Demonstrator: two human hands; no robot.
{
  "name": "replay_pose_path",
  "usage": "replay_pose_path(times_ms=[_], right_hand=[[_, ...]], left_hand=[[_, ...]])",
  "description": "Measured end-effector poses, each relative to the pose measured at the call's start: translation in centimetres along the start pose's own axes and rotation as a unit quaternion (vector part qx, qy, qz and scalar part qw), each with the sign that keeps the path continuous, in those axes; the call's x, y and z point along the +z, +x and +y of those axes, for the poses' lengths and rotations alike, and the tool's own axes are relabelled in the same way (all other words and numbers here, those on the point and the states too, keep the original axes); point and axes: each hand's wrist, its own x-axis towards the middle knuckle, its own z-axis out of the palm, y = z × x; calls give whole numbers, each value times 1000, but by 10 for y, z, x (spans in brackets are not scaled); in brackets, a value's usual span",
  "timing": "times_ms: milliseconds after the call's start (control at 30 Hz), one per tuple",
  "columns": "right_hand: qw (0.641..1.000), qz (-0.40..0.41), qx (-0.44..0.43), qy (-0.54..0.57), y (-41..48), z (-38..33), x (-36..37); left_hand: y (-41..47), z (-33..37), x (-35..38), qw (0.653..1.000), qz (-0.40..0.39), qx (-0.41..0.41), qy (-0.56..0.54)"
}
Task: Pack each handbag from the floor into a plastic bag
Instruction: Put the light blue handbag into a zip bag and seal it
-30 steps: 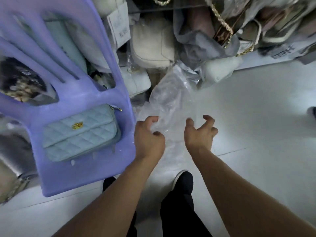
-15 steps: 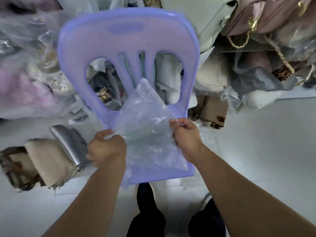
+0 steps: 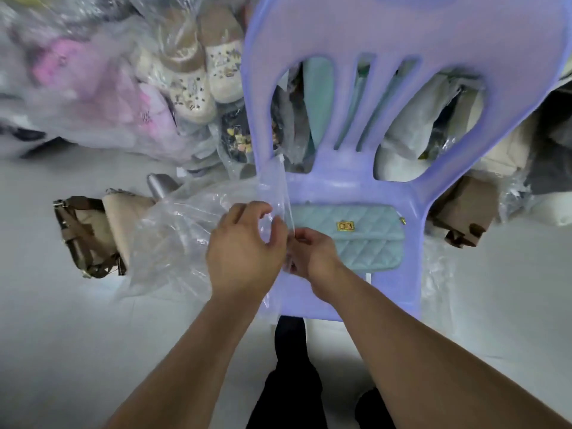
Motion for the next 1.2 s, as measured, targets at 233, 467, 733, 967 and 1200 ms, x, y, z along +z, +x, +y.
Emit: replay_pose_path(times_ms=[233,467,733,967,1200], right_hand=[[996,-66,53,-19,11,-10,-1],[854,158,-270,-416,34,-11,-33],[720,-23,-83,-689,48,-58,-61],[626,-76,-31,-776,56,-85,-74],[659,-103,-53,-743,43,-79,-77]], left_hand=[[12,-14,37,941,-221,-219,-131],[9,-35,45,967,-158,-179,-94],[11,-49,33,991,55,-117,-41],[24,-56,21,986,107,-59,114],[5,-46,39,992,62,-86,64]])
